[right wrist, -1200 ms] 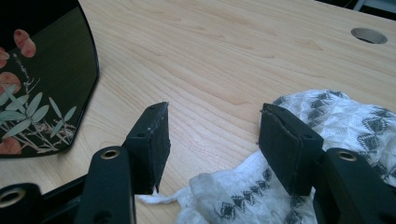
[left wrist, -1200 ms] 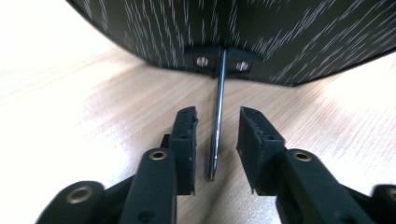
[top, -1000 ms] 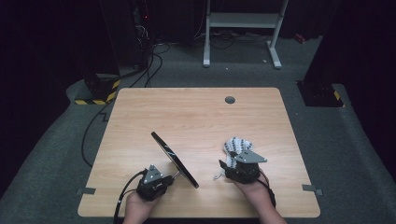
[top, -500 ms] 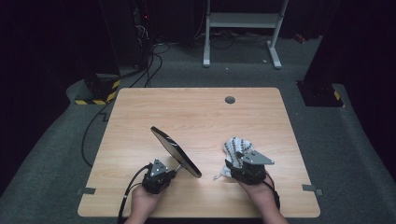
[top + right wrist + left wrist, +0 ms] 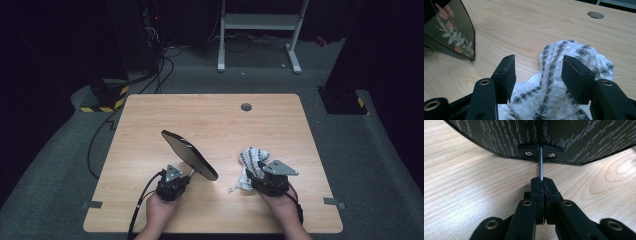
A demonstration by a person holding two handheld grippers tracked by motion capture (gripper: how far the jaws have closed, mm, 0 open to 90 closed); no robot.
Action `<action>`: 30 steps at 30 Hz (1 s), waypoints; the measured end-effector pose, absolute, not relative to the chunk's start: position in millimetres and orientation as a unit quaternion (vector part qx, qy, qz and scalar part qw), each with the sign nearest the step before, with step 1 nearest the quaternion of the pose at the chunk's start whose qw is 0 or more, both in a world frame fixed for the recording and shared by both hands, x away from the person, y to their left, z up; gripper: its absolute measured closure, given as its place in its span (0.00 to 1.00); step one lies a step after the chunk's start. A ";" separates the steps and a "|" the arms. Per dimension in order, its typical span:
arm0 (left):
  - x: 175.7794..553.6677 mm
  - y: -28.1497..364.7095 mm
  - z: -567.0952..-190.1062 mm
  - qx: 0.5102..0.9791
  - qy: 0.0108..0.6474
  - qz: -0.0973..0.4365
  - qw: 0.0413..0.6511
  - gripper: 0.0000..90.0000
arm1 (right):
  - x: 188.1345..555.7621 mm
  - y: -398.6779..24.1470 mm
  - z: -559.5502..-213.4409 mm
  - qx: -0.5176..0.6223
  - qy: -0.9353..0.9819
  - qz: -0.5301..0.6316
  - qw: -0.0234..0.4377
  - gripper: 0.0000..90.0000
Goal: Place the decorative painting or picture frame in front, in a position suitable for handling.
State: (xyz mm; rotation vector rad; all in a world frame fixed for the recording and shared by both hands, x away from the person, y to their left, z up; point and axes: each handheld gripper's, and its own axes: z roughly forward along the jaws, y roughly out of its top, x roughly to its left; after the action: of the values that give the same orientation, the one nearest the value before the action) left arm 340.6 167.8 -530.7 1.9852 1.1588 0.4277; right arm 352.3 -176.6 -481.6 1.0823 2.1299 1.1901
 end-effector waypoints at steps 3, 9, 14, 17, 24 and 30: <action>337.6 172.1 -529.4 0.786 0.452 0.163 0.388 0.83 | 353.8 -179.9 -480.9 0.397 0.773 0.434 0.237 0.48; 326.8 188.7 -529.4 0.792 0.444 0.161 0.387 0.80 | 358.8 -186.3 -483.3 0.417 0.769 0.419 0.245 0.45; 327.9 192.4 -531.6 0.788 0.442 0.164 0.396 0.87 | 368.0 -186.6 -488.0 0.442 0.764 0.397 0.252 0.41; 329.1 193.0 -531.4 0.790 0.438 0.161 0.398 0.91 | 374.1 -185.2 -492.7 0.453 0.768 0.381 0.245 0.39; 330.3 193.2 -532.1 0.792 0.434 0.145 0.404 0.95 | 385.6 -175.5 -500.5 0.470 0.769 0.363 0.237 0.37; 330.5 193.4 -531.9 0.794 0.431 0.147 0.402 0.95 | 388.3 -169.8 -506.0 0.475 0.774 0.346 0.236 0.36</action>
State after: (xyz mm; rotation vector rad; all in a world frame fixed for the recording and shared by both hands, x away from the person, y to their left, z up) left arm 330.5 193.4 -531.9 2.0067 1.0894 0.3708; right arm 388.3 -169.8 -506.0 1.3021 2.1231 0.9497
